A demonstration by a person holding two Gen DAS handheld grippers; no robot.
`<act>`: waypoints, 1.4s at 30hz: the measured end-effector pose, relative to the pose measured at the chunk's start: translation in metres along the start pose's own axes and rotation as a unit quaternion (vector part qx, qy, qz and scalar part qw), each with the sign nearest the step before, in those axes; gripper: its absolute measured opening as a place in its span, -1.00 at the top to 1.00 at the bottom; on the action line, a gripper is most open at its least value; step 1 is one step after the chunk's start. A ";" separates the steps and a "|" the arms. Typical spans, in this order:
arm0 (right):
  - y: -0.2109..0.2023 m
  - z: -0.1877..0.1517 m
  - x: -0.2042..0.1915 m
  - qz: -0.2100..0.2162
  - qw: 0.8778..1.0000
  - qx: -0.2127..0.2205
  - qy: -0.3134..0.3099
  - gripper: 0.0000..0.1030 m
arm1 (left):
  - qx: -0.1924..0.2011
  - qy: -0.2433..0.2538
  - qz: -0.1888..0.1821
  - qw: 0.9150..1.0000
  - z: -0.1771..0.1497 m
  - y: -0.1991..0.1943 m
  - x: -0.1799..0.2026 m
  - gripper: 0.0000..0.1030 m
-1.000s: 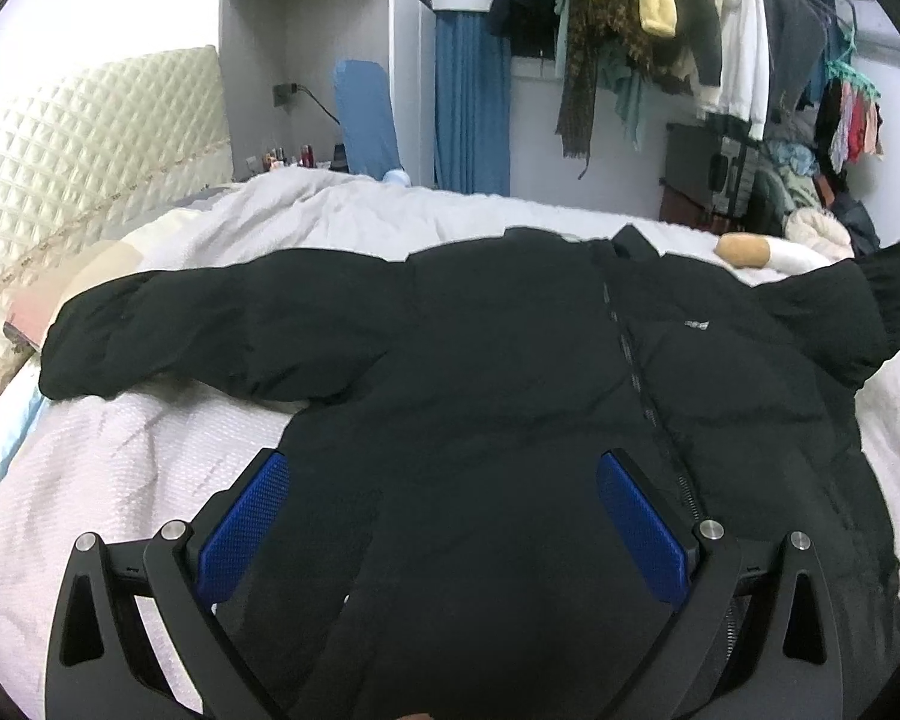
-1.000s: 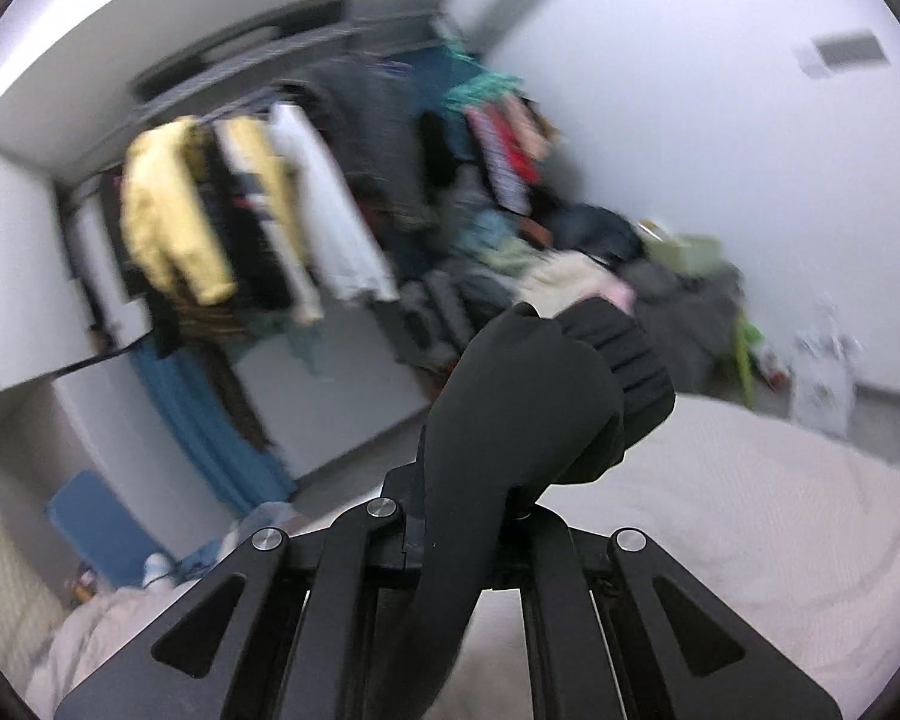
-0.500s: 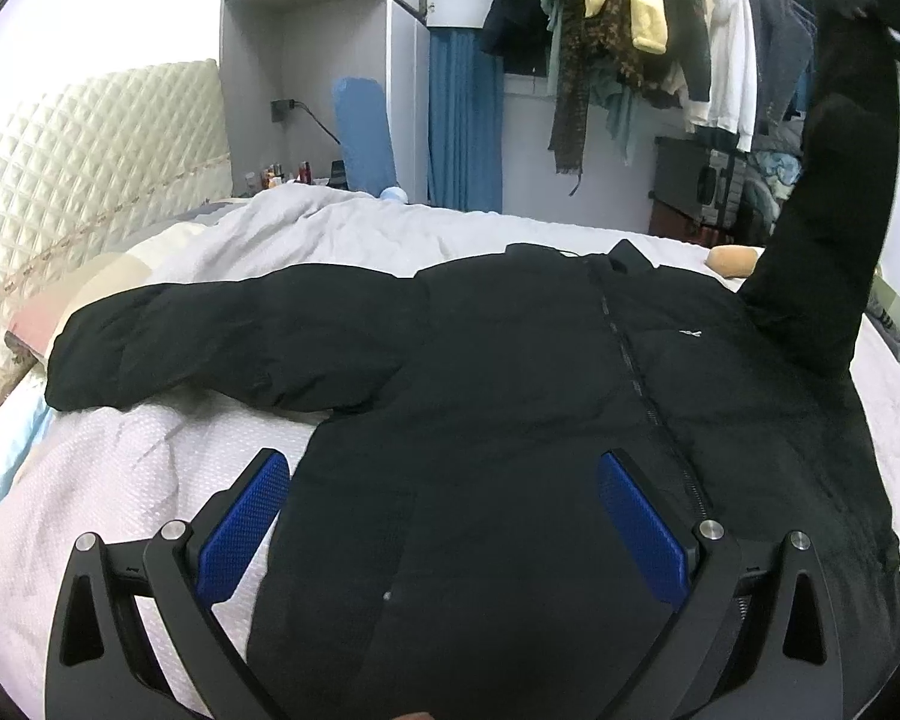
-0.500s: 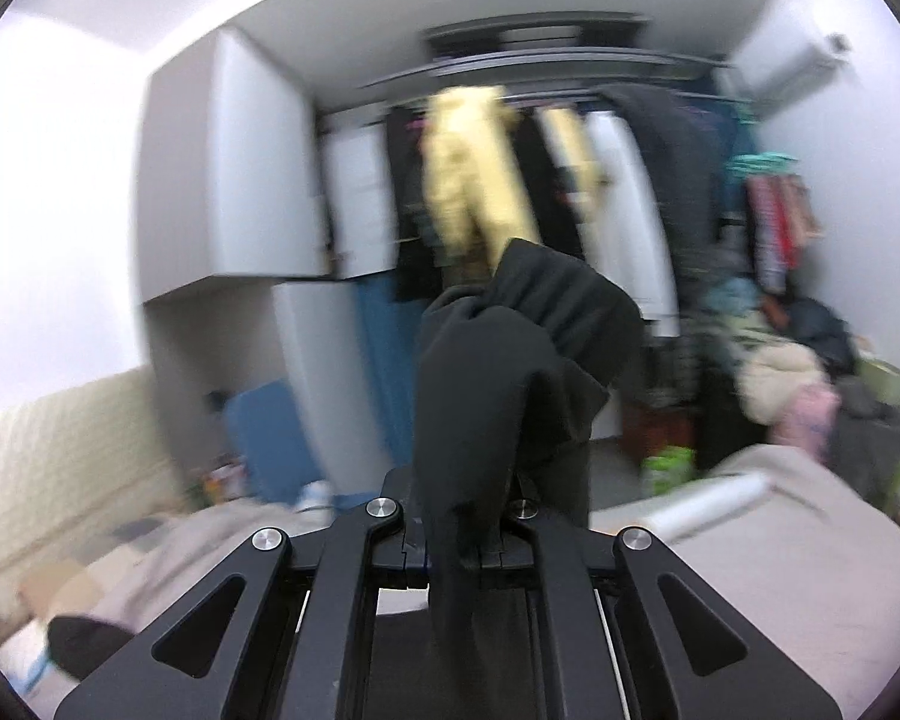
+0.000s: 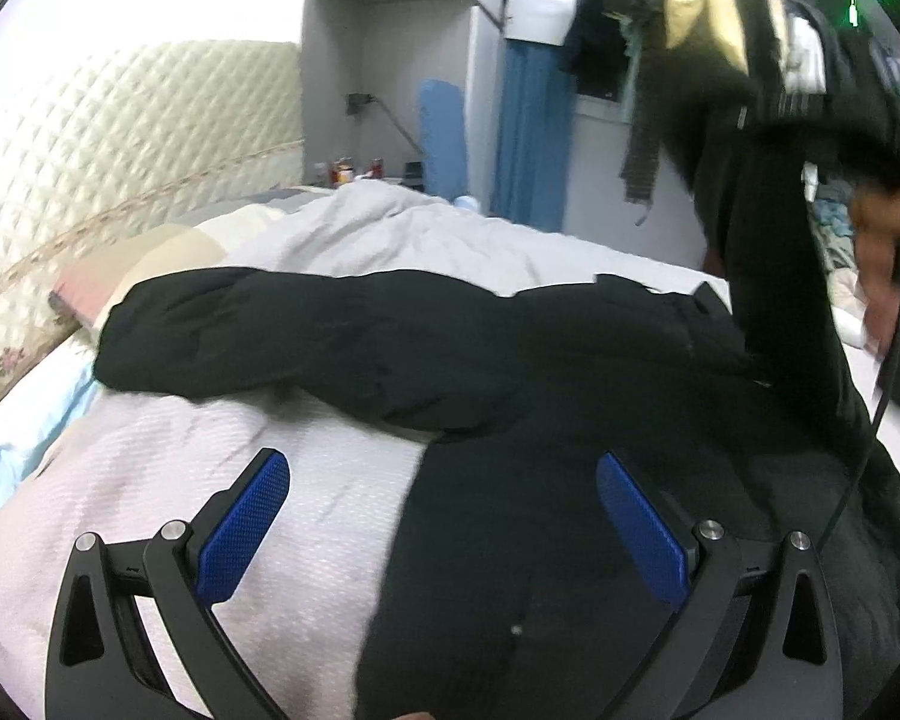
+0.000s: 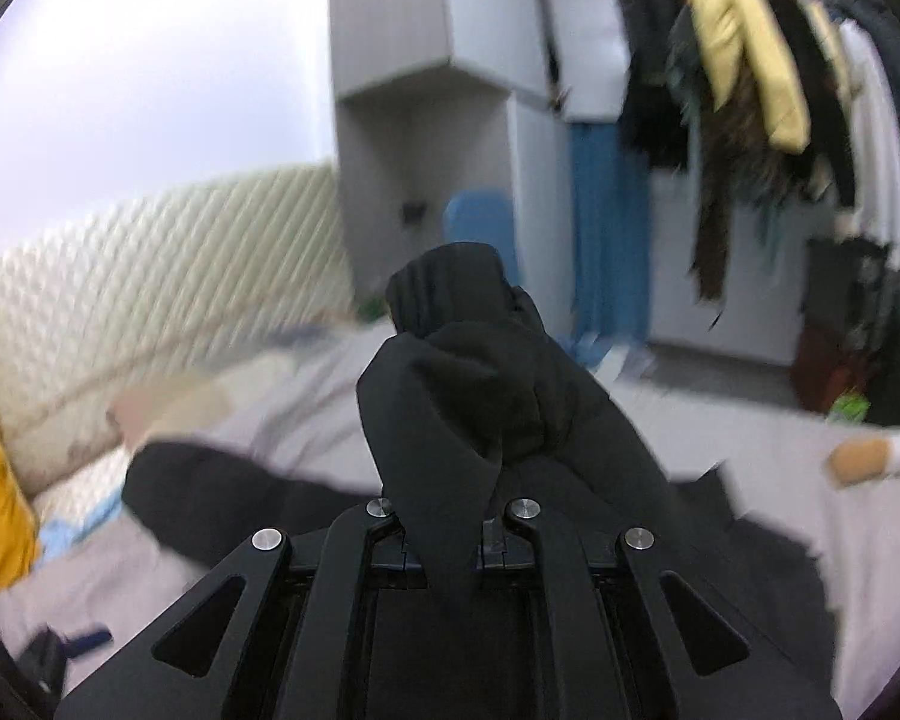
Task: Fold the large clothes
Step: 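Lift the sleeve with the right tool and fold it across the jacket body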
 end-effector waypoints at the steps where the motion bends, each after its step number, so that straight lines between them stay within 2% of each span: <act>1: 0.016 -0.016 -0.002 0.008 1.000 -0.017 0.006 0.88 | -0.003 0.001 0.012 1.000 0.000 0.002 -0.002 -0.99; 6: 0.060 -0.089 -0.022 0.040 0.996 -0.082 0.016 0.84 | 0.004 -0.009 0.033 0.999 0.001 0.004 -0.011 -0.99; 9: 0.084 -0.130 -0.029 0.048 0.992 -0.115 0.033 0.83 | -0.002 -0.013 0.030 0.999 0.001 0.009 -0.012 -0.99; 15: 0.127 -0.188 -0.023 0.027 0.980 -0.194 0.039 0.81 | -0.014 -0.009 0.033 0.999 -0.002 0.021 -0.010 -0.99; 17: 0.134 -0.194 -0.023 0.022 0.978 -0.202 0.038 0.81 | -0.020 -0.004 0.032 0.999 -0.003 0.024 -0.007 -0.99; 22: 0.125 -0.189 -0.021 0.025 0.979 -0.202 0.030 0.79 | -0.021 0.006 0.020 1.000 0.006 0.016 0.000 -0.99; 24: 0.116 -0.185 -0.021 0.028 0.979 -0.200 0.035 0.44 | -0.016 0.008 0.020 1.000 0.014 0.008 0.001 -0.99; 25: 0.109 -0.181 -0.022 0.029 0.980 -0.195 0.040 0.37 | -0.016 0.007 0.016 1.000 0.017 0.005 0.000 -0.99; 26: 0.103 -0.178 -0.023 0.035 0.980 -0.191 0.041 0.12 | -0.017 0.003 0.008 1.000 0.021 0.000 -0.001 -0.99; 29: 0.083 -0.164 -0.026 0.042 0.982 -0.178 0.040 -0.32 | -0.014 -0.007 -0.010 1.000 0.033 -0.015 -0.003 -0.99; 33: 0.047 -0.140 -0.028 0.030 0.987 -0.155 0.039 -0.33 | 0.001 -0.001 -0.012 1.000 0.044 -0.039 -0.001 -0.99; 37: -0.004 -0.113 -0.028 0.009 0.991 -0.128 0.038 -0.33 | 0.012 -0.003 -0.030 0.999 0.055 -0.068 0.002 -0.99; 42: -0.078 -0.079 -0.027 -0.018 0.996 -0.075 0.047 -0.40 | 0.027 -0.006 -0.039 0.999 0.068 -0.108 0.002 -0.99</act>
Point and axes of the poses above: each gripper's, at about its wrist camera, not at the fingertips, and y roughly the way its jaws point, x to its right, z to its top, the point moved 4 cm from there along y, roughly the way its jaws point, and after that the axes turned 12 degrees about z, right-handed, at the moved point
